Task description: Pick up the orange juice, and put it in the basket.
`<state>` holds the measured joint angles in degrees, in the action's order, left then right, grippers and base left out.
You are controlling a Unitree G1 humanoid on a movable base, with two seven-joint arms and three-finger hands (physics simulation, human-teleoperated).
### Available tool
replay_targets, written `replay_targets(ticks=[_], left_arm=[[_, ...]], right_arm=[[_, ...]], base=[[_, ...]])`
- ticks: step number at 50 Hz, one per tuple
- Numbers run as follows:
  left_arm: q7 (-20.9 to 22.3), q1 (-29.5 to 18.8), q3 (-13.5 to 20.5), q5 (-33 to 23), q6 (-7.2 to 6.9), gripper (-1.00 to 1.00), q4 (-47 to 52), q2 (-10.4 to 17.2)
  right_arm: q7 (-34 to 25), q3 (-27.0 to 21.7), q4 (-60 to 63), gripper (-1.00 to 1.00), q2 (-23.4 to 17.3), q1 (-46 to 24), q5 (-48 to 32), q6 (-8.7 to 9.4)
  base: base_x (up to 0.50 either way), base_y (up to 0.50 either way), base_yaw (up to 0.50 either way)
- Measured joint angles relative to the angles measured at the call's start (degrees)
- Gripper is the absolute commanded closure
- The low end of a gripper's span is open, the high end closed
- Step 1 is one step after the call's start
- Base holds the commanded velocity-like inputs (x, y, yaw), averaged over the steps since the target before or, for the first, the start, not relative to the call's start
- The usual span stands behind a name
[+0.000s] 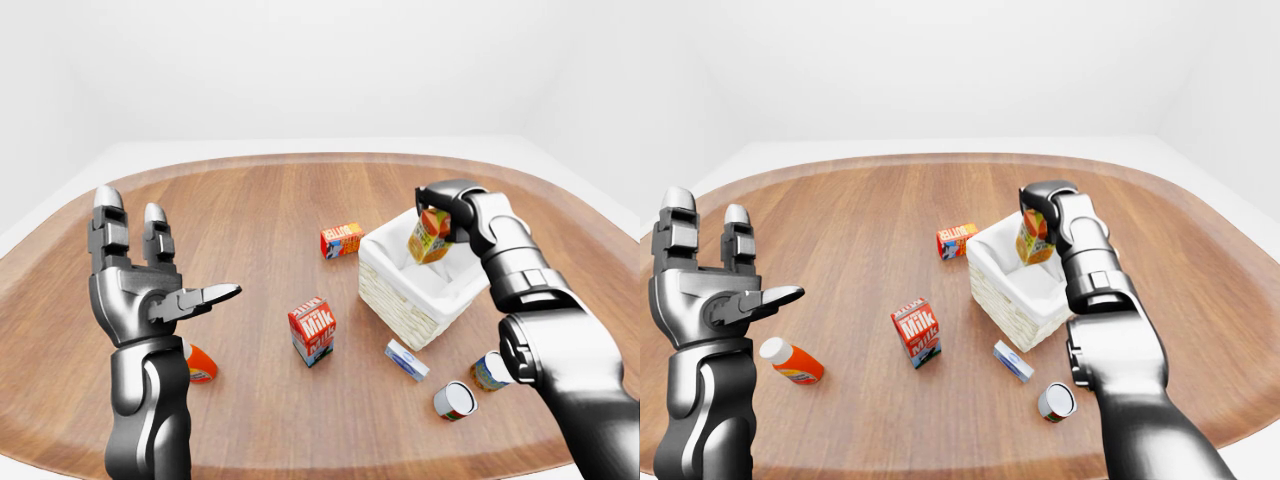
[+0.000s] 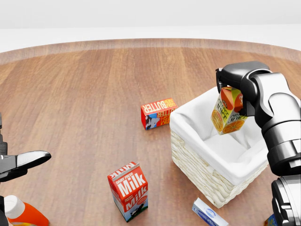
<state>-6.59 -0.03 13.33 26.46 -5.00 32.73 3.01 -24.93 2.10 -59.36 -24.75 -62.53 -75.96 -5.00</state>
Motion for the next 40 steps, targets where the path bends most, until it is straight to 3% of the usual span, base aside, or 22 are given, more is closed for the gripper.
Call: replay_targets(ticks=[40], left_arm=[[-0.01, -0.01, -0.01, 0.01, 0.0, -1.0, 0.0, 0.0]], right_arm=[[8.41, 1.84, -8.64, 1.0, 1.52, 0.52, -0.95, 0.0]], base=[[0.0, 0.0, 0.0]])
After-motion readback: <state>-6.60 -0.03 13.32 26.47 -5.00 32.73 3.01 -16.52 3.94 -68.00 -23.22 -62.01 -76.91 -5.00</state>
